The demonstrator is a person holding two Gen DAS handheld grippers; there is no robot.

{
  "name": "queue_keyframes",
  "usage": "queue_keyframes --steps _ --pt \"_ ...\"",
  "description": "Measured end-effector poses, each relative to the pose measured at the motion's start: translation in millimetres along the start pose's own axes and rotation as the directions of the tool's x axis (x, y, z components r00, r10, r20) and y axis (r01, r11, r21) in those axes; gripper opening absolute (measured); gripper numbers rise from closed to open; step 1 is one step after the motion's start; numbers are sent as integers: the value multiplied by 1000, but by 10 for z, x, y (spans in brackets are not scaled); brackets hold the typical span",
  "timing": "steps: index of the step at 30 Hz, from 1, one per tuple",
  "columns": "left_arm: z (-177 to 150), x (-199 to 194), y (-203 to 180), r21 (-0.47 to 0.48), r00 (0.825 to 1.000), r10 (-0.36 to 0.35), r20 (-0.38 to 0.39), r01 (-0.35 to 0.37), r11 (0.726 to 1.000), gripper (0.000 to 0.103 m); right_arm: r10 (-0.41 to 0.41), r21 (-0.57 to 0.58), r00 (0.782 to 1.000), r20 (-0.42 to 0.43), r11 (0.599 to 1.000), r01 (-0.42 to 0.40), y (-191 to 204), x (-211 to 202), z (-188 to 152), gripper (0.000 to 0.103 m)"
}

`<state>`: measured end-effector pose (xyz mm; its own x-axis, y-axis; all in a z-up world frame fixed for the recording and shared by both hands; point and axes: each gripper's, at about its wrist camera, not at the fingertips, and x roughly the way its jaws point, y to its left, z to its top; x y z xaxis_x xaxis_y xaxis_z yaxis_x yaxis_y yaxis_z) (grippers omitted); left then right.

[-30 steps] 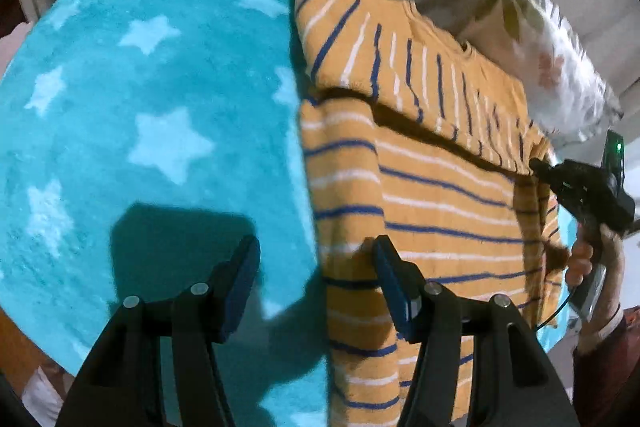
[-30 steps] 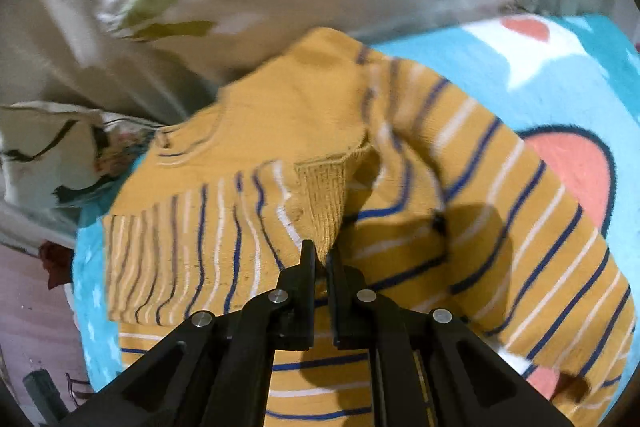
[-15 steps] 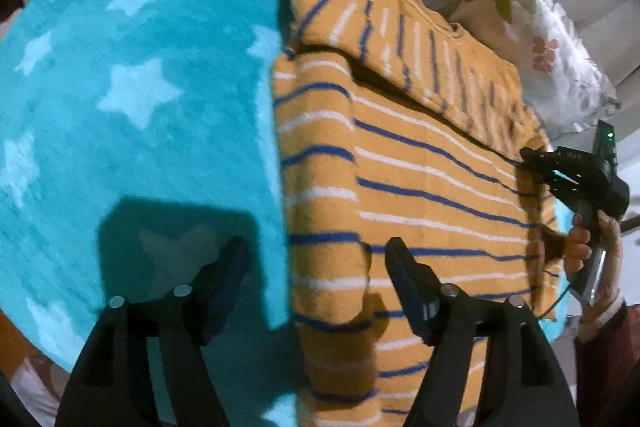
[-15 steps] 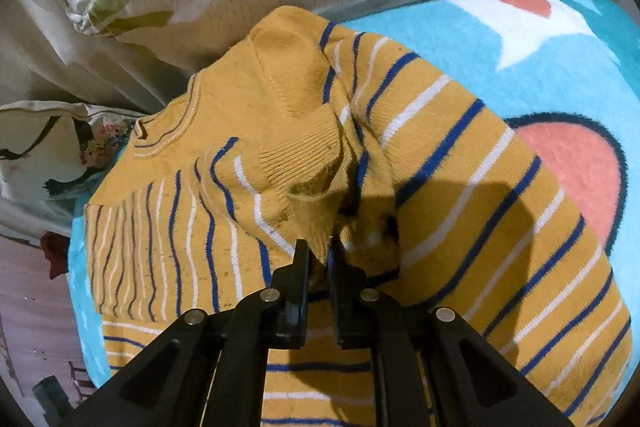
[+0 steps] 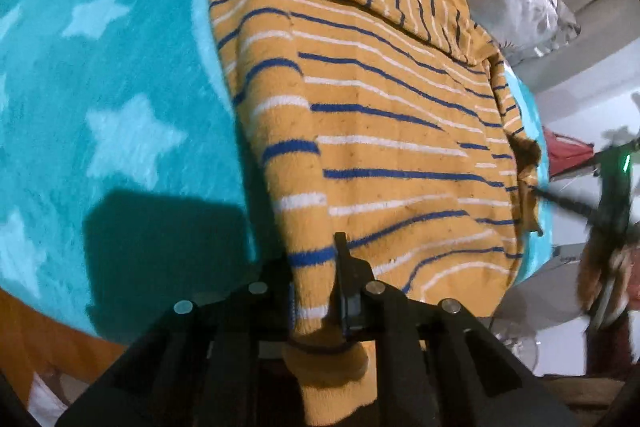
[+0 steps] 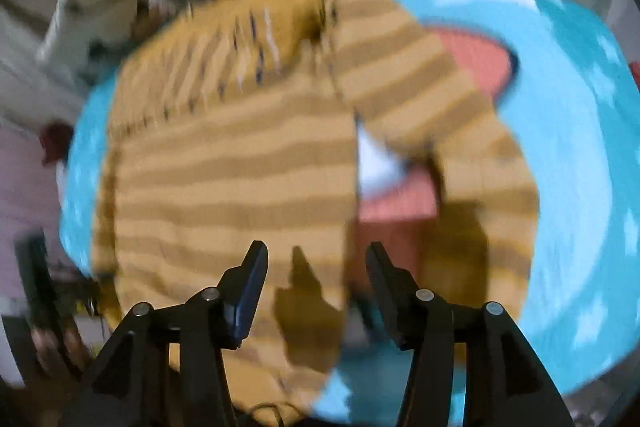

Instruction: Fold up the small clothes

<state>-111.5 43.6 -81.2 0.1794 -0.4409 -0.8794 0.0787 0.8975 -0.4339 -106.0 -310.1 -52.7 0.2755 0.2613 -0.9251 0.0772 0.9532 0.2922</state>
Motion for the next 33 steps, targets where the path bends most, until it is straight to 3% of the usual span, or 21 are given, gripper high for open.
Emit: queue_keyframes --steps 1,4,6,8,9,10,11,12,13,14,19,23,30,33 --pt "-14 -15 21 0 1000 -11 -3 11 1000 17 1 6 999 -32 1000 -1 -7 48 -153 56" --pt "-45 -9 59 -7 998 -58 -14 58 998 45 5 32 997 -83 999 -2 11 205 -466 56" --pt "-62 -4 25 8 996 -93 -14 93 996 56 11 59 996 -86 998 -6 38 301 -600 57" --pt "-91 -1 -41 40 997 -72 -15 73 997 55 -30 55 999 -34 998 32 115 281 -672 57" --pt "-87 18 -90 50 998 -59 -14 59 997 47 -52 62 999 -15 997 53 140 273 -688 57" --pt "-80 33 -99 55 999 -33 -21 35 998 11 -67 74 998 2 995 67 153 264 -699 58" --pt "-67 45 -90 51 999 -21 -36 23 998 10 -82 91 996 21 993 80 161 252 -699 58" --pt "-58 19 -36 23 999 -26 -40 27 999 10 -97 106 994 40 990 92 179 250 -710 52" --pt "-45 -6 -7 12 999 -26 -41 26 1000 9 -104 110 993 51 989 98 205 247 -725 24" --pt "-39 -49 0 14 999 -7 -39 8 1000 9 -54 119 998 40 992 49 212 260 -731 8" --pt "-65 -446 81 59 995 95 -10 -94 994 8 102 149 995 1 984 -101 207 183 -899 8" --pt "-92 -574 202 61 988 152 -12 -151 987 8 157 124 986 -48 981 -150 275 140 -1057 7" --pt "-183 -559 354 52 988 155 -14 -154 987 11 159 135 984 -85 980 -147 181 257 -1055 12" --pt "-264 -657 470 42 983 182 8 -182 982 29 107 116 993 -45 988 -101 87 21 -955 13"
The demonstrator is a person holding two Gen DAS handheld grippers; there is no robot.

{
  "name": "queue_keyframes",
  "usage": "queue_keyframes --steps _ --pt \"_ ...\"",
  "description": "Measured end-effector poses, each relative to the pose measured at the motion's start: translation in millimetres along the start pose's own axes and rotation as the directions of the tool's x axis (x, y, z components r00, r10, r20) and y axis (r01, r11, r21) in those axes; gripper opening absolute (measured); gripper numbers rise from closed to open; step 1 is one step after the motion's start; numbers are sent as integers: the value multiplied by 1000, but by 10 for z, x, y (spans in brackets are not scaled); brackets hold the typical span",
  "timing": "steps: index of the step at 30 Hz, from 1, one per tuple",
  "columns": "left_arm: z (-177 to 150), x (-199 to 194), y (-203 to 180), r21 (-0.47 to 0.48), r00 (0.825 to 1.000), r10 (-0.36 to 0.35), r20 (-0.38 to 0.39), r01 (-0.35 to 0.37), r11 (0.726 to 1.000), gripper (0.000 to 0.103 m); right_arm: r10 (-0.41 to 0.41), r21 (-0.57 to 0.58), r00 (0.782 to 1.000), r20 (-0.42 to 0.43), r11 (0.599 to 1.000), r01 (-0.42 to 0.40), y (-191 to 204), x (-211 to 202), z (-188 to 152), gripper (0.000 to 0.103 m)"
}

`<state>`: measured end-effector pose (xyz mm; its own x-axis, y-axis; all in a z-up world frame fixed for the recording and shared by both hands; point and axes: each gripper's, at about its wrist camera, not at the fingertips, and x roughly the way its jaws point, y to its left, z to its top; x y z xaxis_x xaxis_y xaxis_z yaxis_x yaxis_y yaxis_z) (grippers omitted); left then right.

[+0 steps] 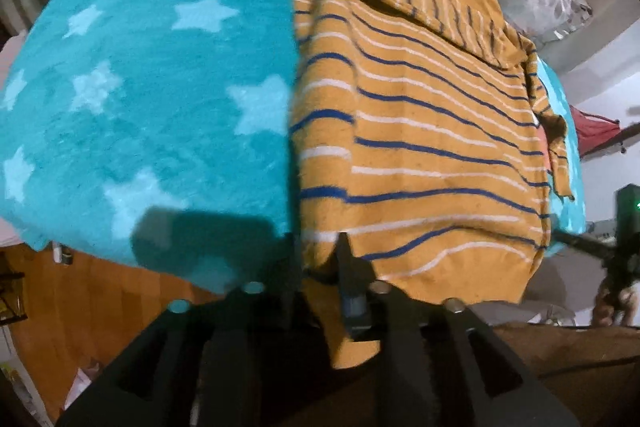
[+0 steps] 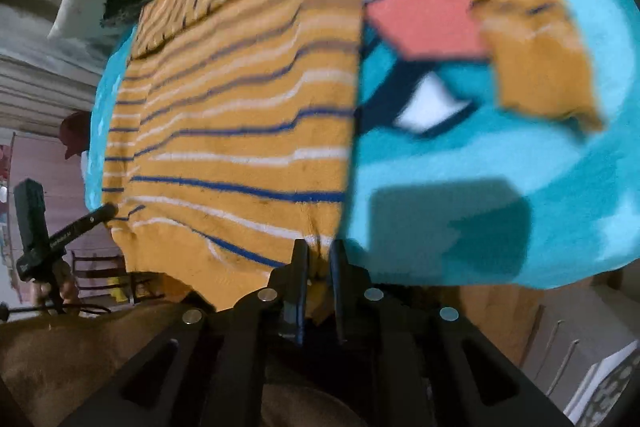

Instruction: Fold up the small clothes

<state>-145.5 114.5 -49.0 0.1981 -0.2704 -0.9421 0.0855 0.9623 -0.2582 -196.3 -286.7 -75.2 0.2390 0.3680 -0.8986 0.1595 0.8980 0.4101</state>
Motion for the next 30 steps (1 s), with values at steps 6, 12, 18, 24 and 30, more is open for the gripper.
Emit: queue_keyframes --steps 6,12,18,24,30 --pt "10 -86 231 -136 998 33 58 -24 990 41 -139 -41 986 95 989 144 -141 -283 374 21" --pt "11 -269 354 -256 985 128 116 -94 962 42 -273 79 938 214 962 262 -403 -419 670 28" --pt "97 -463 315 -327 977 145 156 -87 941 48 -278 41 934 223 960 276 -671 -496 720 48" --pt "340 -427 -264 -213 979 102 175 -63 975 52 -331 -25 915 229 938 345 -582 -172 760 60" --pt "540 -260 -788 -108 978 109 176 -91 990 56 -299 30 919 258 953 302 -722 -182 802 60"
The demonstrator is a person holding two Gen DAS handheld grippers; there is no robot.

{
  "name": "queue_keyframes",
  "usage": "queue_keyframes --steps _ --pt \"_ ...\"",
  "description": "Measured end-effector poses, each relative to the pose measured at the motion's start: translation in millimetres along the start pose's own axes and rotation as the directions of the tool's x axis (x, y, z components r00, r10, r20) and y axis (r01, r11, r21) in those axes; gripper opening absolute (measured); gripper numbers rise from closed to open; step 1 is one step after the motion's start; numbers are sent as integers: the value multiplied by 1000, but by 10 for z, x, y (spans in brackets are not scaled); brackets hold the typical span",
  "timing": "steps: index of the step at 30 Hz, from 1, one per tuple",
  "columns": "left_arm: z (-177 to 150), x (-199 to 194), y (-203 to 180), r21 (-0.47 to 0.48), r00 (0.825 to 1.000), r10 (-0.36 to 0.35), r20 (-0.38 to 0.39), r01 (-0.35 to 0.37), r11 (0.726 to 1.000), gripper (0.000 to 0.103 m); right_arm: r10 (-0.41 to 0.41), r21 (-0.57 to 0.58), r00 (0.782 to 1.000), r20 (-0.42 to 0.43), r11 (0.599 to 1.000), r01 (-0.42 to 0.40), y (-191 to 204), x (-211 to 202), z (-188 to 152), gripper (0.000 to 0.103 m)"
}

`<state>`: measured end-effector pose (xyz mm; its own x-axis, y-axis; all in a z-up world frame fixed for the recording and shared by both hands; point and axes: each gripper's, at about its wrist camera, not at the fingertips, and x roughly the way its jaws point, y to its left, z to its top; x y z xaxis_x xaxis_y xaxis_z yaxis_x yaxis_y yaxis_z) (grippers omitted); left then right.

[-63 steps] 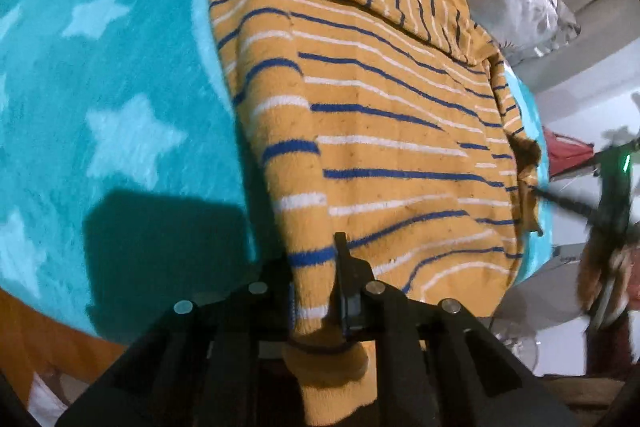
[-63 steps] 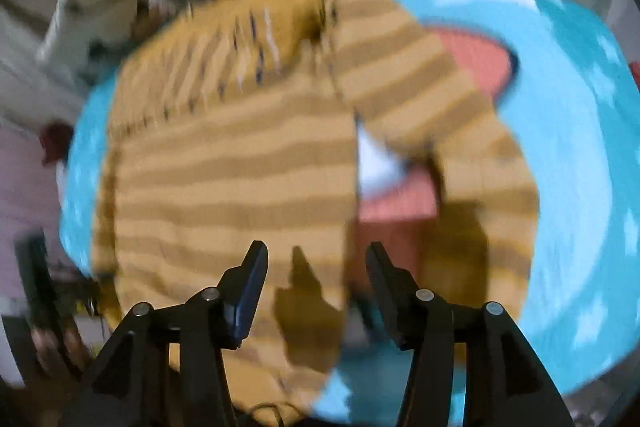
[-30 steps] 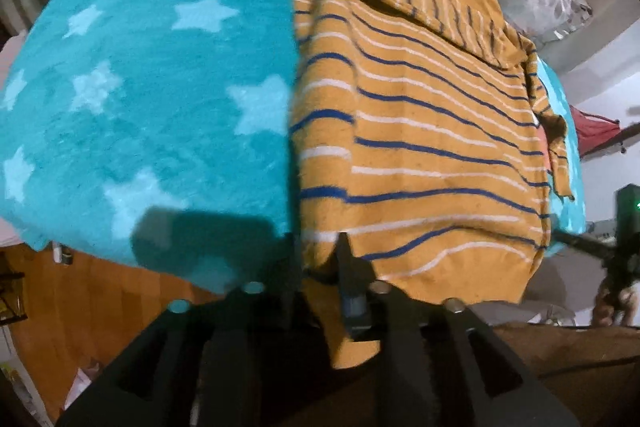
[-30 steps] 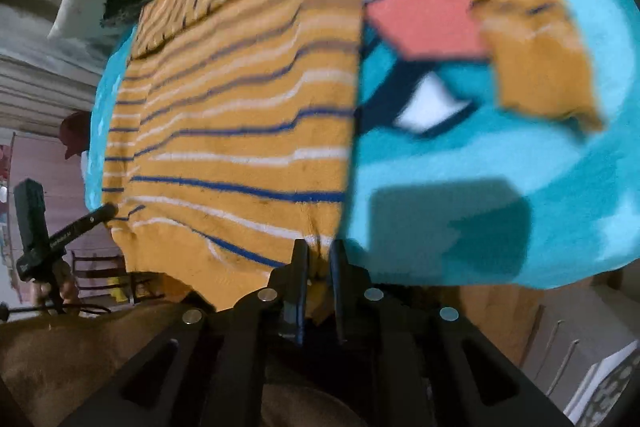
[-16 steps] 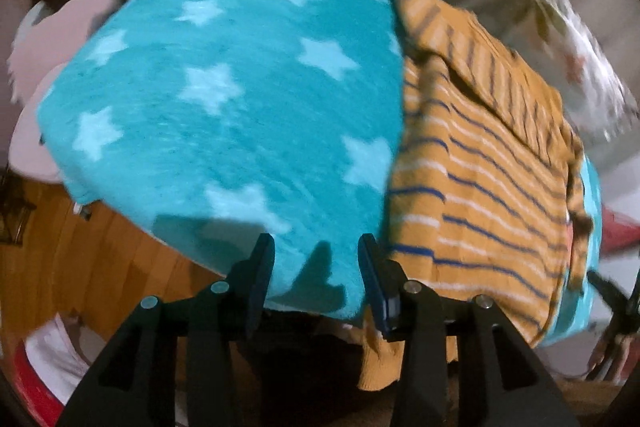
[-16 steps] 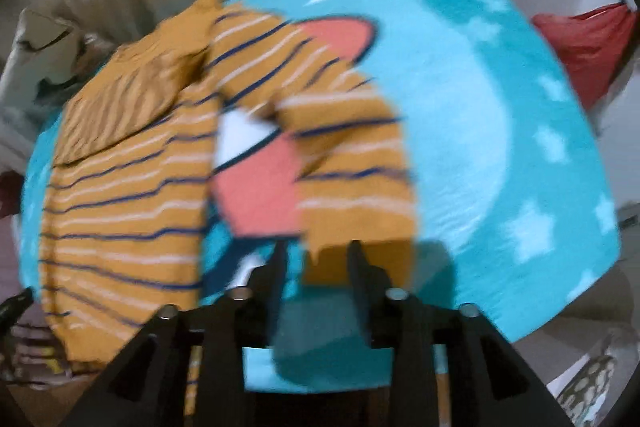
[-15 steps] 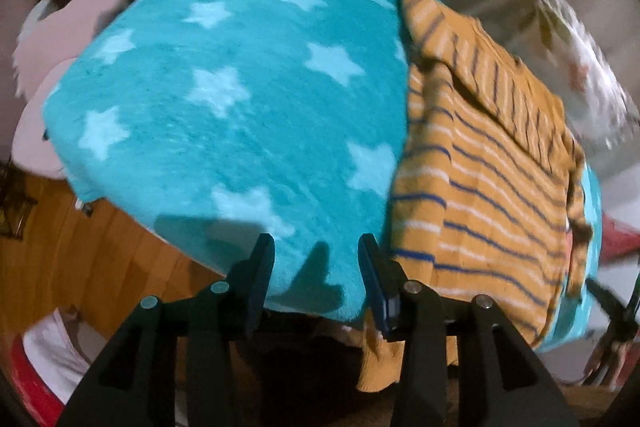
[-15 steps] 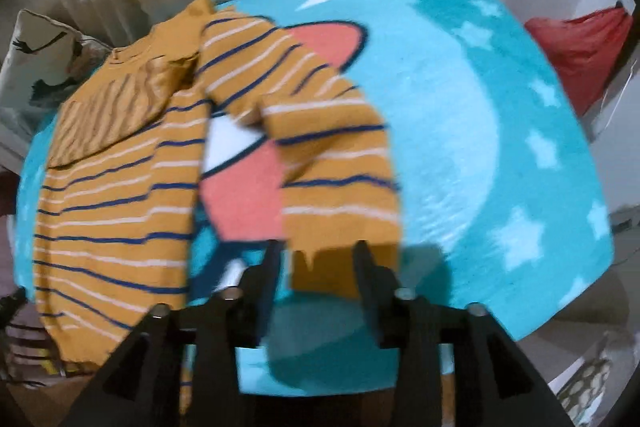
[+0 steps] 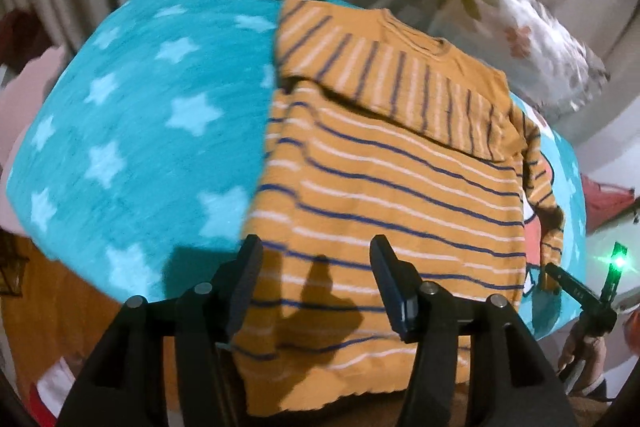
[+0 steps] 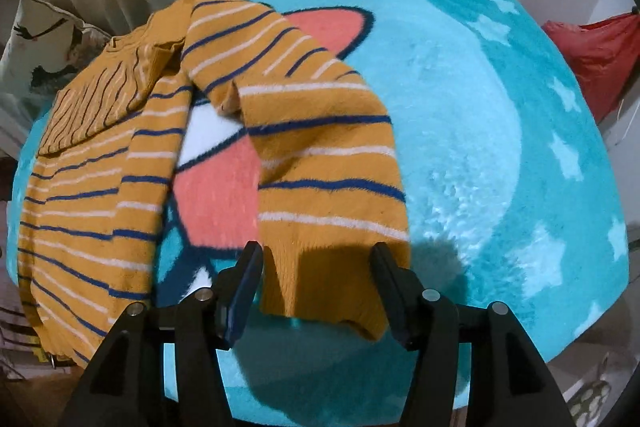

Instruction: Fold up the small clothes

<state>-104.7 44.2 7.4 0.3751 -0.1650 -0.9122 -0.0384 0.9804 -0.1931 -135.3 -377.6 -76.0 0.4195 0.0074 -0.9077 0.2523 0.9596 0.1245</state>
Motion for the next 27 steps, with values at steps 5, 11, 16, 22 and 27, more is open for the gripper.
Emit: queue_keyframes --steps 5,11,16,22,27 --pt "103 151 -383 81 1000 11 -16 -10 997 56 -30 -70 999 12 997 31 110 63 9 44" --pt "171 196 -680 123 1000 3 -30 1 992 56 -11 40 998 65 999 9 -305 -216 249 5" --pt "164 258 -744 119 999 -10 -45 15 993 56 -292 186 946 144 947 264 -1182 -595 488 1" --pt "147 359 -776 96 996 -33 -87 41 995 56 35 394 985 170 914 -101 -1740 -865 394 8" --pt "135 395 -887 112 993 -44 -107 56 992 56 255 378 962 100 884 -274 -1269 -586 95 44"
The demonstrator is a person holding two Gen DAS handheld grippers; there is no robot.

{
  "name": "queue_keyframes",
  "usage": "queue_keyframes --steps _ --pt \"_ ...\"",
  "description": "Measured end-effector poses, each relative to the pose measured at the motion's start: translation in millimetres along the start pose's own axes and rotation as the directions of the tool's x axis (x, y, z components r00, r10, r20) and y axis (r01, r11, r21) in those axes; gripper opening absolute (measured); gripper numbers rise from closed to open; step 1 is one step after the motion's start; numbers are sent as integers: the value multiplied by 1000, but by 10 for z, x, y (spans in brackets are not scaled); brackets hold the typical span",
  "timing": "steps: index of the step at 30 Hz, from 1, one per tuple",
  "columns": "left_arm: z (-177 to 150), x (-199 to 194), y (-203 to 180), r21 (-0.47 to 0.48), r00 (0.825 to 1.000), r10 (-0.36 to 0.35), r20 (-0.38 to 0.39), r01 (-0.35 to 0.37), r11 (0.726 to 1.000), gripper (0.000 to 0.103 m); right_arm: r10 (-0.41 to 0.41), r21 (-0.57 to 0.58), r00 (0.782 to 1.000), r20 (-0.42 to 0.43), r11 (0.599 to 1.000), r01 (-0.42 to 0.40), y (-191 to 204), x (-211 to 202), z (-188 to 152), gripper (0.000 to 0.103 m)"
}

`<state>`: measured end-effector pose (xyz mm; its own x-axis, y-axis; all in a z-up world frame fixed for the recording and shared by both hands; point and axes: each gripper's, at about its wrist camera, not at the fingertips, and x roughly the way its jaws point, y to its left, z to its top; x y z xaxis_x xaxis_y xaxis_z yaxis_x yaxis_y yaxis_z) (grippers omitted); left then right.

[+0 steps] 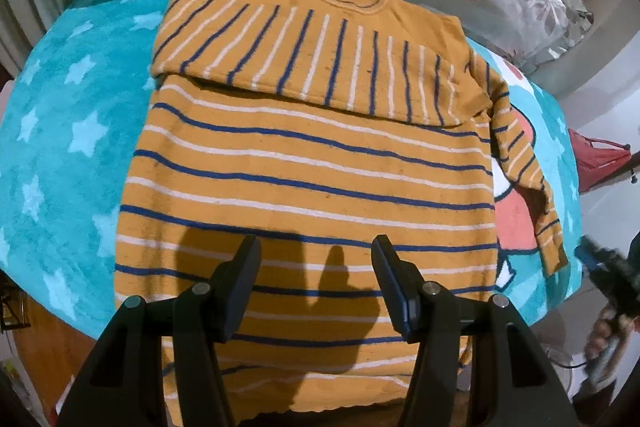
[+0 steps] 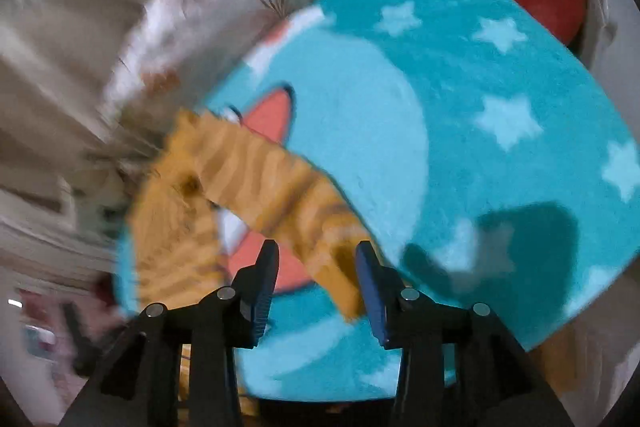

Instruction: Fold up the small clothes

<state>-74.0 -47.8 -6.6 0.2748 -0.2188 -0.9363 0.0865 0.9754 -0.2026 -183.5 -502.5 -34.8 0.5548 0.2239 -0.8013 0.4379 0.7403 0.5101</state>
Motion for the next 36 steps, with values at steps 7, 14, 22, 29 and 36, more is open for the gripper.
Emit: queue_keyframes --steps 7,14,22,29,36 --pt "-25 73 -94 28 1000 -10 -28 11 1000 61 -116 -37 993 -26 993 115 -95 350 -210 13" --pt "13 -13 -42 24 1000 -12 6 12 1000 61 -323 -127 932 164 930 344 -96 -232 419 9" --pt "125 38 -81 39 1000 5 9 -5 999 62 -477 194 841 256 877 439 -932 -771 964 27" --pt "104 201 -169 31 999 -17 -46 18 999 64 -115 308 973 202 950 49 -1236 -296 544 28" --pt "106 197 -225 39 999 -4 -50 6 999 64 -46 454 971 235 888 -68 -1340 244 653 36"
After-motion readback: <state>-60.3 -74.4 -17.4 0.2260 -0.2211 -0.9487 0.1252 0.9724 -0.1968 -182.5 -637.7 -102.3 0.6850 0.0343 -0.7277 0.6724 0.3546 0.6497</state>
